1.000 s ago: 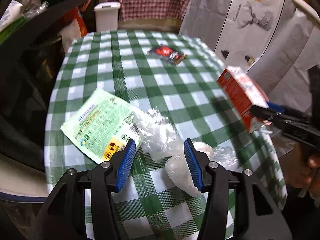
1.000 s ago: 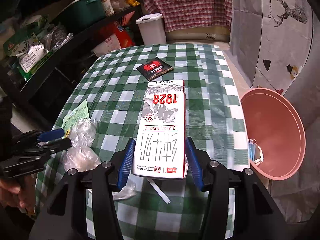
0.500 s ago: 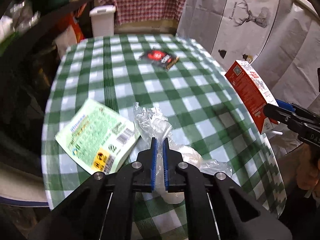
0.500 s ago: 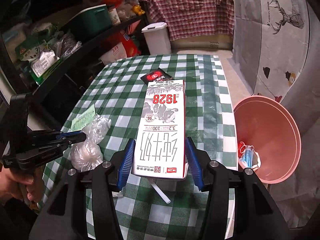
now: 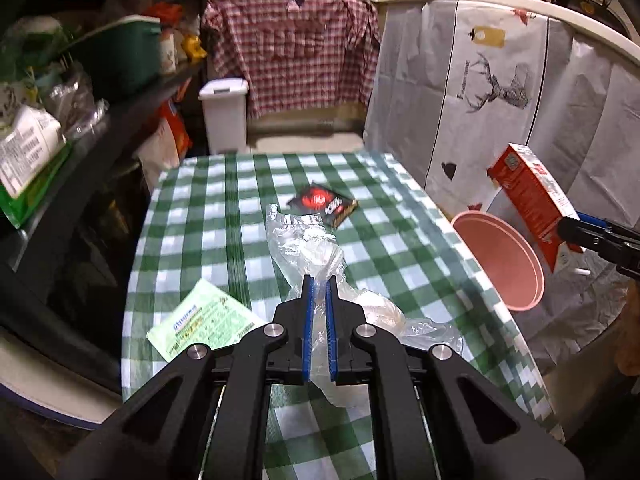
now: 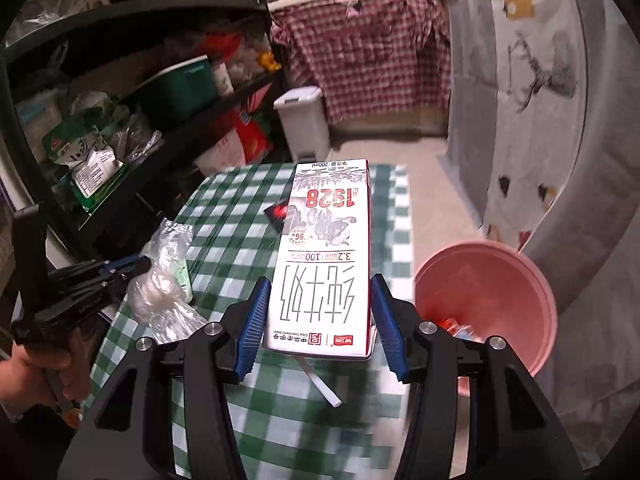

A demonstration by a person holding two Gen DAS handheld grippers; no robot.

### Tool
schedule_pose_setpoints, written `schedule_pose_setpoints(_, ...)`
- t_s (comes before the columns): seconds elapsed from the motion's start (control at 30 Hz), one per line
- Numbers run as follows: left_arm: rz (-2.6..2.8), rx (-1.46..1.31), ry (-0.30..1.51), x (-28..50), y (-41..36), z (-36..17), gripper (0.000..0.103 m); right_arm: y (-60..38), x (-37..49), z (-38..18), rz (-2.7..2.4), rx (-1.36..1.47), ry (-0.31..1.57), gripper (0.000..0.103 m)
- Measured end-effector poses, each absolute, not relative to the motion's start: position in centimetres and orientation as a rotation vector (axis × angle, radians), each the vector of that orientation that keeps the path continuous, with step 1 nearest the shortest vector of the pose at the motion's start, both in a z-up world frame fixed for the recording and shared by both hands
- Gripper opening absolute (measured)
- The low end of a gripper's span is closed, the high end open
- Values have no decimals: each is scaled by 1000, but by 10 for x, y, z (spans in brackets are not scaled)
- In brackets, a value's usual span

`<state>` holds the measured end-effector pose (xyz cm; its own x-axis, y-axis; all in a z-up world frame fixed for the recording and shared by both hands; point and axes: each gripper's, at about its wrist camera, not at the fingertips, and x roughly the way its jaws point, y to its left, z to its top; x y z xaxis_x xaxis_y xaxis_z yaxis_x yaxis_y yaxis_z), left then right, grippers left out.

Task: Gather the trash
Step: 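Carry milk carton and plastic bag over the pink bin with both tools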

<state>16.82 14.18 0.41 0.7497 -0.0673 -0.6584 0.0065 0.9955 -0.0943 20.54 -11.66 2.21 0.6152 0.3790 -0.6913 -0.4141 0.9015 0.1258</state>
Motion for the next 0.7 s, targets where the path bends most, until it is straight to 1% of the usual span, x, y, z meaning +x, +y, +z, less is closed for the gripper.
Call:
schedule_pose_setpoints(0.23,-14,-70,677,168,128,15,6,-133,201,18,421,-62,713,51)
schedule_pose_setpoints(0.7,-13,-54,627,183,88,30,6,-149,202,16,378,-33,691,51)
